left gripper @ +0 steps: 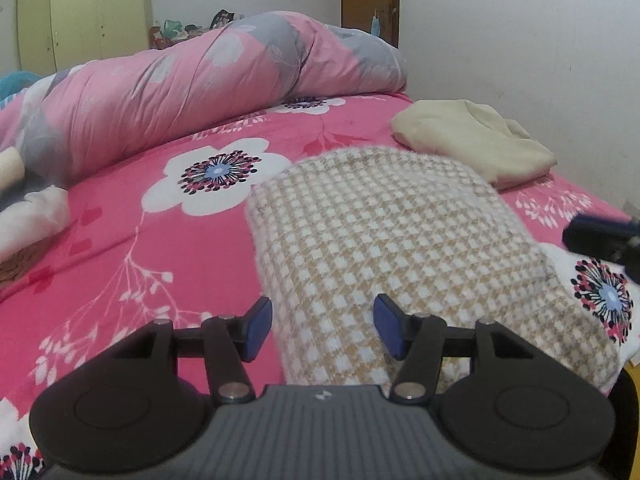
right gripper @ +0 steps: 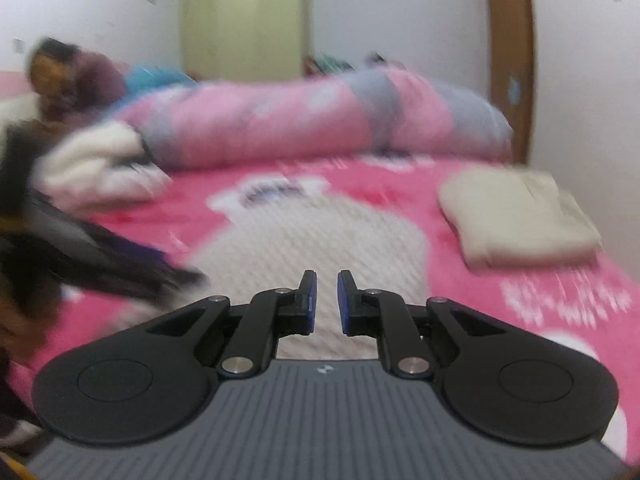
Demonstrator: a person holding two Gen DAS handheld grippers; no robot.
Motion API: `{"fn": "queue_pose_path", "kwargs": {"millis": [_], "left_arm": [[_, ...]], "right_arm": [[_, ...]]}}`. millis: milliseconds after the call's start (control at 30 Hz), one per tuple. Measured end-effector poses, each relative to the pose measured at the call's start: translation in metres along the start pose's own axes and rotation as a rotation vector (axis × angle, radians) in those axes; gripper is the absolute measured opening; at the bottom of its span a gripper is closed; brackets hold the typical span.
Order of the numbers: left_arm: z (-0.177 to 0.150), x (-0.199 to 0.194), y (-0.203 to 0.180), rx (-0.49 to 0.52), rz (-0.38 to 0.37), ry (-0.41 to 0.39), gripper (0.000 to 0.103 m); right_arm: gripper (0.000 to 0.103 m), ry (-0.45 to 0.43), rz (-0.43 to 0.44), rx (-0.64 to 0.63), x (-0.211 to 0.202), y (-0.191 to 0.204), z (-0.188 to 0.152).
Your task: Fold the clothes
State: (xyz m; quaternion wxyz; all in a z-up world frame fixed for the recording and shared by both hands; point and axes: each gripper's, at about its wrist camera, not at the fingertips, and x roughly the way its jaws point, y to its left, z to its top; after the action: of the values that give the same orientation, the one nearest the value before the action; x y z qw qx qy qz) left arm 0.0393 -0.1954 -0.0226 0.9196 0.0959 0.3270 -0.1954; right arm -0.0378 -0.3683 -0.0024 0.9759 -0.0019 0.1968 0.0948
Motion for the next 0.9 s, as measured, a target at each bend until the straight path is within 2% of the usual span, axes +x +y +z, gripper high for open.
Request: {"fn": "queue_pose_path", "kwargs": {"millis": [33, 67, 133, 200, 267, 367, 433, 467, 533, 567, 667, 833, 900], "left_arm": [[0.000, 0.000, -0.001, 0.004, 0.004, -0.001, 0.057], [-0.001, 0.000, -0.003, 0.008, 0.007, -0.001, 0.057], [-0.002, 0.000, -0.005, 0.014, 0.012, 0.001, 0.057], [-0.004, 0.001, -0.006, 0.018, 0.014, 0.008, 0.058], [-0.003, 0.001, -0.008, 0.031, 0.024, 0.004, 0.058], [-0.003, 0.002, -0.008, 0.026, 0.027, 0.006, 0.058], [-0.003, 0.001, -0.008, 0.022, 0.025, 0.006, 0.058], [-0.003, 0.001, -0.008, 0.020, 0.023, 0.007, 0.058], [-0.003, 0.002, -0.008, 0.018, 0.017, 0.023, 0.058], [-0.004, 0.002, -0.009, 0.020, 0.019, 0.021, 0.058], [-0.003, 0.001, -0.009, 0.034, 0.031, 0.010, 0.058], [-0.002, 0.001, -0.010, 0.027, 0.032, 0.012, 0.058], [-0.003, 0.001, -0.009, 0.022, 0.027, 0.014, 0.058]], "right_arm": [[0.011, -0.001, 0.018, -0.008, 0.000, 0.005, 0.001], [0.012, 0.044, 0.027, -0.004, 0.009, 0.007, -0.005], [0.015, 0.225, 0.019, 0.027, 0.045, 0.004, -0.035], [0.015, 0.179, 0.029, 0.006, 0.047, 0.003, -0.057], [0.016, 0.209, 0.003, 0.013, 0.038, 0.008, -0.044], [0.017, 0.162, 0.052, -0.006, 0.016, 0.021, -0.029], [0.018, 0.134, 0.124, -0.045, 0.008, 0.033, -0.027], [0.021, 0.149, 0.143, -0.061, 0.011, 0.038, -0.032], [0.022, 0.254, 0.134, -0.053, 0.033, 0.039, -0.056], [0.023, 0.244, 0.131, -0.039, 0.038, 0.037, -0.066], [0.023, 0.244, 0.129, -0.015, 0.034, 0.035, -0.057], [0.024, 0.192, 0.160, -0.061, 0.013, 0.044, -0.045], [0.027, 0.213, 0.170, -0.072, 0.017, 0.047, -0.051]]}}
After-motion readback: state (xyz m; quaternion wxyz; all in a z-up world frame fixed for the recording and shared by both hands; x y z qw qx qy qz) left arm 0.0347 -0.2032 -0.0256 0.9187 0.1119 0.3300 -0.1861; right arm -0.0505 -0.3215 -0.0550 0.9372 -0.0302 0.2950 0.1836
